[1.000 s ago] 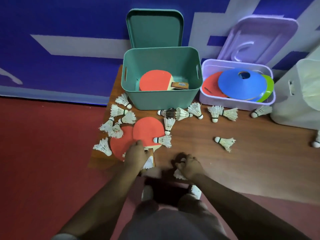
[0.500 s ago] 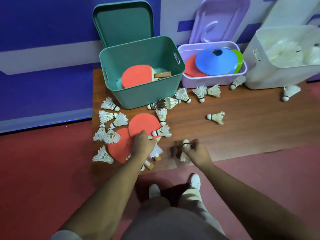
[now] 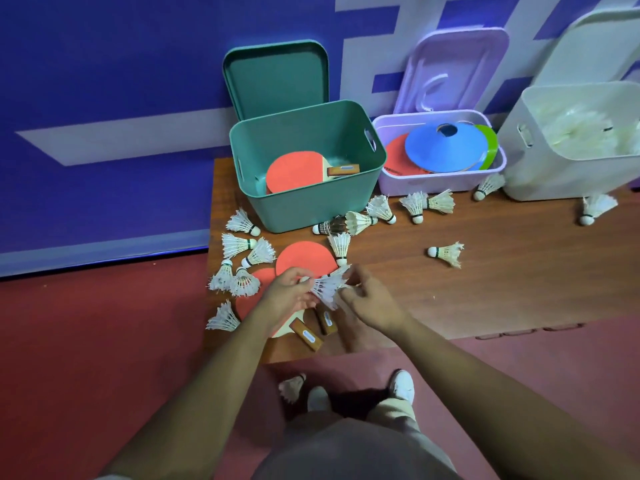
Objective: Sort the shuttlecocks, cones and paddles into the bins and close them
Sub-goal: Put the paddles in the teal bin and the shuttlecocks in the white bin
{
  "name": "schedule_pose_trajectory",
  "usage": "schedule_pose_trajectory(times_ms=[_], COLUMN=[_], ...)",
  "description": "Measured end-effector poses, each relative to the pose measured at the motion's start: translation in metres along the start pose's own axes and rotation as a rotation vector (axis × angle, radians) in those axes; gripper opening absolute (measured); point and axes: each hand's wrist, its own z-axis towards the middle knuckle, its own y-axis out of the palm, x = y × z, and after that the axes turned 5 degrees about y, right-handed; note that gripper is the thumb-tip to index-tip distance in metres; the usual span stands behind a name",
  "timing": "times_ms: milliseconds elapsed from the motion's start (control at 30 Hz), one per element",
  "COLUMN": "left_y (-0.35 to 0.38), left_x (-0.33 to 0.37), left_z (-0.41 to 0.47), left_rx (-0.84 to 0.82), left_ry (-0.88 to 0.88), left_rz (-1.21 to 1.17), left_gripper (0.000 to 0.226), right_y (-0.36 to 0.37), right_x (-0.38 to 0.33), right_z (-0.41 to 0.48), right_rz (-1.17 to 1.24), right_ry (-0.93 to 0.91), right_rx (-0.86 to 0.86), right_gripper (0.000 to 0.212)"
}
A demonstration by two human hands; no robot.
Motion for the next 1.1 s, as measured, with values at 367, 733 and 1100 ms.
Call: schedule_pose_trajectory(times_ms=[367,733,1100], left_y=[-0.008,0.066,0.130], left_x=[0.004,0.027,0.021], left_z=[0.006,0.027,0.060], left_rx=[-0.265,-0.463,-0.184], left_ry=[0.097,0.245,0.177], left_rz=[0.207,0.643,0.357], left_gripper=[0.047,0.058,0.040], right_y=[0.002,-0.047,-0.166], right_x=[-0.014,-0.002,0.096], right_z=[0.018,0.032,0.092], right_rz=[0.157,0.385,-0.270], right_ry=[-0.055,0.018,0.178], right_rx=[0.140,0.272,0.481], right_gripper=[0.031,0.041,0.047])
